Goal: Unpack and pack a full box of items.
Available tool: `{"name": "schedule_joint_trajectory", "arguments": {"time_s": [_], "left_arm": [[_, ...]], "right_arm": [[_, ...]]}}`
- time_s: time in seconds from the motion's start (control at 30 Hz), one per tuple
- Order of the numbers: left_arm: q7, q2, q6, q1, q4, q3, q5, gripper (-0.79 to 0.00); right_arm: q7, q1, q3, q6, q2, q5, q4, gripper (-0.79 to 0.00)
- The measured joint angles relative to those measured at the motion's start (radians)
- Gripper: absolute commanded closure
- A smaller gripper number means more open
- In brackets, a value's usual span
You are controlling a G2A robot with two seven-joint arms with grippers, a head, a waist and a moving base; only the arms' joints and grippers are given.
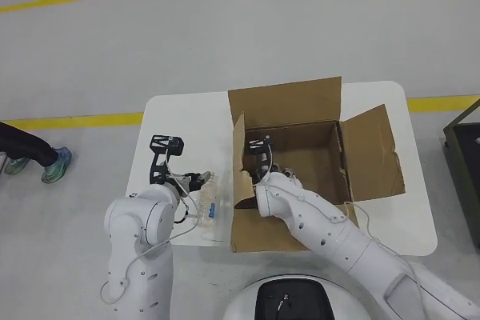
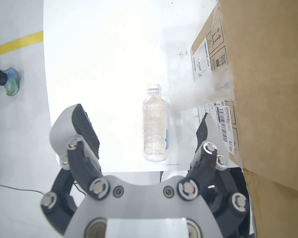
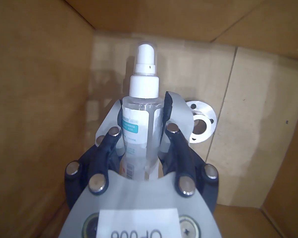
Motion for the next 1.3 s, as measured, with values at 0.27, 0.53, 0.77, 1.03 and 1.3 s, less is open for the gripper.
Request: {"name": "schedule_joint_trajectory", "arguments": {"time_s": [0.27, 0.53, 0.77, 1.03, 1.3], "left_arm": [[0.000, 0.000, 0.000, 0.000, 0.000, 0.000, 0.000, -0.785], [0.000, 0.000, 0.000, 0.000, 0.000, 0.000, 0.000, -0.785], [0.000, 0.000, 0.000, 0.000, 0.000, 0.000, 0.000, -0.785], [0.000, 0.000, 0.000, 0.000, 0.000, 0.000, 0.000, -0.785], [0.000, 0.000, 0.000, 0.000, 0.000, 0.000, 0.000, -0.785]], "right_arm": [[-0.081, -0.212, 0.184, -0.110, 0.075, -0.120, -0.390, 0.000], [-0.075, -0.354, 0.276, -0.191, 0.109, -0.208, -0.614, 0.000], [-0.078, -0.355, 0.277, -0.194, 0.109, -0.206, -0.615, 0.000], [-0.157, -0.425, 0.376, -0.255, 0.122, -0.213, -0.794, 0.000], [-0.150, -0.643, 0.656, -0.331, 0.156, -0.226, -1.171, 0.000]]}}
